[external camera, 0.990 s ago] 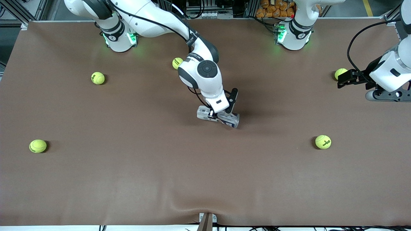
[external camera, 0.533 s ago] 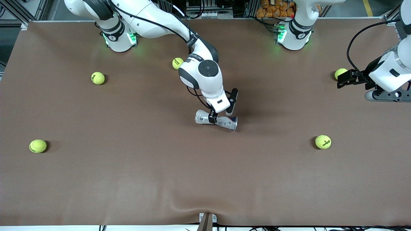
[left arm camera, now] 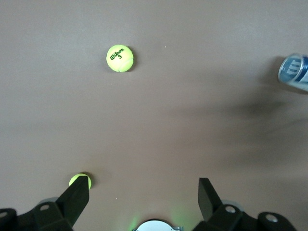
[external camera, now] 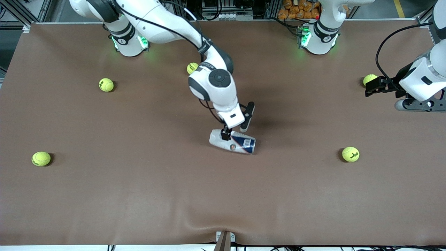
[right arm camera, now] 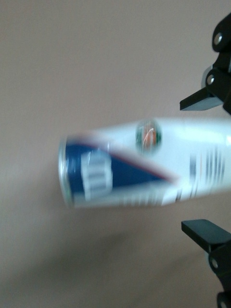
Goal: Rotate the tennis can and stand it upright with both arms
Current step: 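Lower the can onto its side and open the right gripper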
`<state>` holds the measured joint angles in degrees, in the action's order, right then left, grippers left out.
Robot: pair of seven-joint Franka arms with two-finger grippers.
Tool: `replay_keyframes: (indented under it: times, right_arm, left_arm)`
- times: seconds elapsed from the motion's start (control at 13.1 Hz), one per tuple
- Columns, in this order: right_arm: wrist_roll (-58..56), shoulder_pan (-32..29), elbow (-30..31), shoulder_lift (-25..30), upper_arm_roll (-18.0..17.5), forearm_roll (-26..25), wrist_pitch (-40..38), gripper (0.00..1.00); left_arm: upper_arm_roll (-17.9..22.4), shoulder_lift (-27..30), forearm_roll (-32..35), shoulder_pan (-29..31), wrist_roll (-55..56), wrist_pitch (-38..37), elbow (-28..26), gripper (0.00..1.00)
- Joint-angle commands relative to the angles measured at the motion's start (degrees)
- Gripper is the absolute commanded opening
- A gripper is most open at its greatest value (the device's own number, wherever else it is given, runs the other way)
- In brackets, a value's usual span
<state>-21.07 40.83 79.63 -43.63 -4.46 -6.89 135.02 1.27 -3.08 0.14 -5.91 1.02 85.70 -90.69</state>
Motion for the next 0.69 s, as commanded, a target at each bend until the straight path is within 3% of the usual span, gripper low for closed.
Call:
replay_keyframes:
  times: [0.0, 0.3, 0.61]
  right_arm:
    - [-0.11, -2.15, 0.44, 1.44, -0.81, -0.23, -0.46, 1.00]
    - [0.24, -4.25, 0.70, 2.67, -0.72, -0.14, -1.16, 1.00]
    - [0.32, -10.14, 1.14, 5.39, -0.81, -0.05, -2.83, 1.00]
  left_arm:
    - [-0.22, 0.09, -0.75, -0.33, 1.96, 0.26, -0.01, 1.00]
    - [-0.31, -2.36, -1.89, -1.74, 3.55, 1.05, 0.08, 1.00]
    - [-1.09, -8.59, -5.84, -2.26, 3.55, 4.38, -0.01, 1.00]
